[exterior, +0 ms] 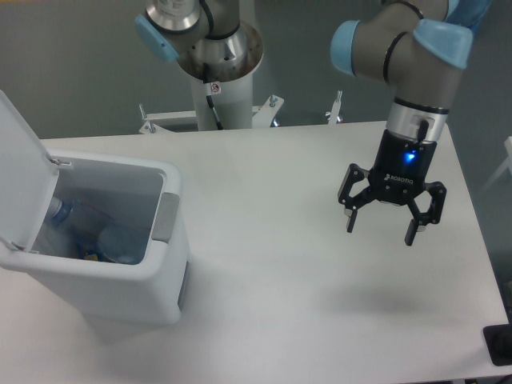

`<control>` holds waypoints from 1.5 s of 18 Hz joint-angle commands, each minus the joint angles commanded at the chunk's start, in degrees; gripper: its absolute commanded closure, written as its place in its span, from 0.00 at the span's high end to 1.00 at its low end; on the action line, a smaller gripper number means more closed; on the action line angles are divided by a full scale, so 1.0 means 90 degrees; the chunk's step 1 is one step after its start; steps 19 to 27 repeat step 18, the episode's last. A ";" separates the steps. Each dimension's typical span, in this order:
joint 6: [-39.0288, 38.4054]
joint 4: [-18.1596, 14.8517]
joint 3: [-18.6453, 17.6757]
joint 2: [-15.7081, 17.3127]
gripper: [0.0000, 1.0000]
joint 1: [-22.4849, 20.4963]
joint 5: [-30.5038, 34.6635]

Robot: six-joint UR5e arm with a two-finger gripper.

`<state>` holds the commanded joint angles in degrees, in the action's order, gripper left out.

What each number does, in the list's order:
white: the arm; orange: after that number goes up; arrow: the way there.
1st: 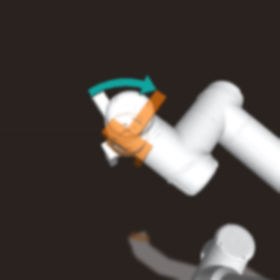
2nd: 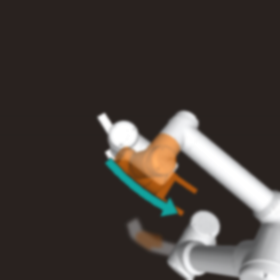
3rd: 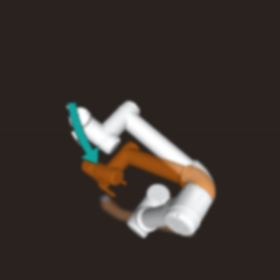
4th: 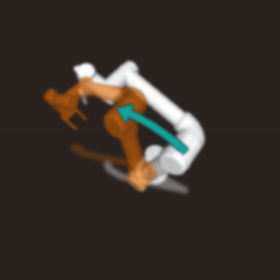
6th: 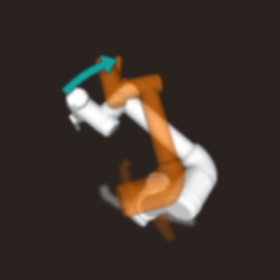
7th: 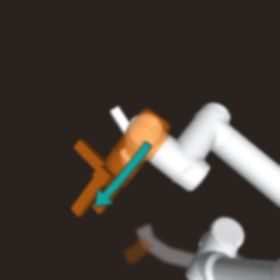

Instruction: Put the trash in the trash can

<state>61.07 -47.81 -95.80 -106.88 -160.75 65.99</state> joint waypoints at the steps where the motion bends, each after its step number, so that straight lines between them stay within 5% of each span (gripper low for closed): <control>1: 0.0224 -0.0010 -0.0039 0.0000 1.00 0.0010 0.0157; 9: 0.2081 -0.0088 -0.0498 0.0137 1.00 0.0097 0.1573; 27: 0.2131 -0.0117 -0.0576 0.0147 1.00 0.0176 0.1945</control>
